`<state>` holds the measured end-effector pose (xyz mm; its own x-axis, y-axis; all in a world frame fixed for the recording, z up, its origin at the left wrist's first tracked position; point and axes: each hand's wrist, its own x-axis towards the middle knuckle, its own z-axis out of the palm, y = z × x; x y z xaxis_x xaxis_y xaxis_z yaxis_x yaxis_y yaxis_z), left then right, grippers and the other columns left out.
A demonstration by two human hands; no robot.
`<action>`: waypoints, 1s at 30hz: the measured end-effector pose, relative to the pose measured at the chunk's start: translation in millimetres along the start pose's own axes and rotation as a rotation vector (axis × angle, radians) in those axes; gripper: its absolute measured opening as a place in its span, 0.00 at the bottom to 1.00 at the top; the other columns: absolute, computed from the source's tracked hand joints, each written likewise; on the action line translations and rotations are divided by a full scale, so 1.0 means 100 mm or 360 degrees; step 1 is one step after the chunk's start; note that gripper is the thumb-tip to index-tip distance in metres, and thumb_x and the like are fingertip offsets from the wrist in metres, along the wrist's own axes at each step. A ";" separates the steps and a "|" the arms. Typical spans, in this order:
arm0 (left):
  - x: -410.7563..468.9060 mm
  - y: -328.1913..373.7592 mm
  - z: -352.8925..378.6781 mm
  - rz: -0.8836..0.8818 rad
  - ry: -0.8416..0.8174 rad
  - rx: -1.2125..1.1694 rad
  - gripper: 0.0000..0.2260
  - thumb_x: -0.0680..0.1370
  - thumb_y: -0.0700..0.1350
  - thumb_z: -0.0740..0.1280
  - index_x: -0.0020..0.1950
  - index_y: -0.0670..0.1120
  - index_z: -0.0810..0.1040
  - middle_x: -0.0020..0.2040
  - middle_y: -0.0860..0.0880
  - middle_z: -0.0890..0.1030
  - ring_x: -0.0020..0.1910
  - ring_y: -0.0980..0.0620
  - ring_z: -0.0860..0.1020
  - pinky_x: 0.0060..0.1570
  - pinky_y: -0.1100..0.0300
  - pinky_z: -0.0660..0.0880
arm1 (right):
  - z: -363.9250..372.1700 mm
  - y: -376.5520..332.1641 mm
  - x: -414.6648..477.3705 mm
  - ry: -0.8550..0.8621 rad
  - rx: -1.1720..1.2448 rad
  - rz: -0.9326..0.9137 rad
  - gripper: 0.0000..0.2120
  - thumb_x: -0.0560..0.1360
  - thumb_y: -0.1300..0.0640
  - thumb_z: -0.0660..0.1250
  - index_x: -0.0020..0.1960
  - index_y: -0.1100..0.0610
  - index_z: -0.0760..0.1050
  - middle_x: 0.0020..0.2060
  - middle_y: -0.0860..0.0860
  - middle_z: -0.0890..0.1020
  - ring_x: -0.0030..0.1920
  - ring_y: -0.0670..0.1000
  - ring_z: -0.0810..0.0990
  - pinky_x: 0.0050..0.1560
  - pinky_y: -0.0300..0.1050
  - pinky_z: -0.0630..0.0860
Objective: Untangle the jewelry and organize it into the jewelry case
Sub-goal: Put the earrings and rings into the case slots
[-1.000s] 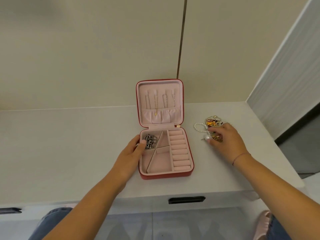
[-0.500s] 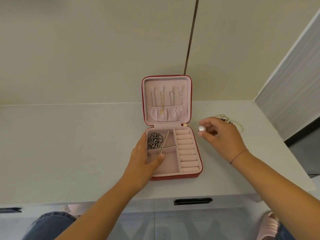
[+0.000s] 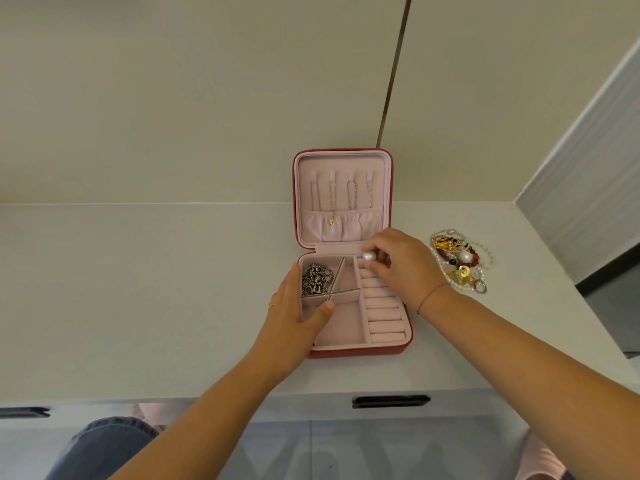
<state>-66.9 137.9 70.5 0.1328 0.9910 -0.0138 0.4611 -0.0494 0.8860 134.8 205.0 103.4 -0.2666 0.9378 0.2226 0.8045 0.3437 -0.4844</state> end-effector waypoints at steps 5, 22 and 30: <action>-0.01 0.01 -0.01 0.0009 0.0007 -0.0001 0.28 0.78 0.52 0.65 0.75 0.61 0.56 0.70 0.61 0.67 0.69 0.59 0.65 0.70 0.54 0.64 | 0.00 0.03 -0.02 -0.0007 0.0126 -0.0016 0.09 0.74 0.62 0.69 0.54 0.58 0.82 0.48 0.52 0.80 0.44 0.48 0.76 0.48 0.34 0.69; 0.01 0.07 -0.01 -0.0044 0.0083 0.0006 0.18 0.80 0.51 0.61 0.69 0.62 0.64 0.63 0.61 0.72 0.63 0.55 0.69 0.60 0.58 0.66 | 0.00 0.06 -0.11 0.0066 0.0369 0.0076 0.13 0.71 0.64 0.72 0.55 0.56 0.80 0.45 0.49 0.77 0.42 0.41 0.75 0.46 0.25 0.70; -0.01 0.11 0.00 -0.0037 0.0077 0.0006 0.17 0.81 0.51 0.60 0.65 0.67 0.60 0.60 0.65 0.70 0.62 0.57 0.66 0.58 0.60 0.63 | -0.55 0.81 -0.31 0.0370 0.0092 0.0630 0.10 0.70 0.59 0.74 0.51 0.55 0.82 0.44 0.50 0.77 0.41 0.47 0.74 0.45 0.32 0.66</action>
<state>-61.6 136.1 80.4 0.0797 0.9968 -0.0116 0.4667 -0.0270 0.8840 237.4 200.9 104.0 0.1867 0.9636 0.1915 0.7876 -0.0302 -0.6155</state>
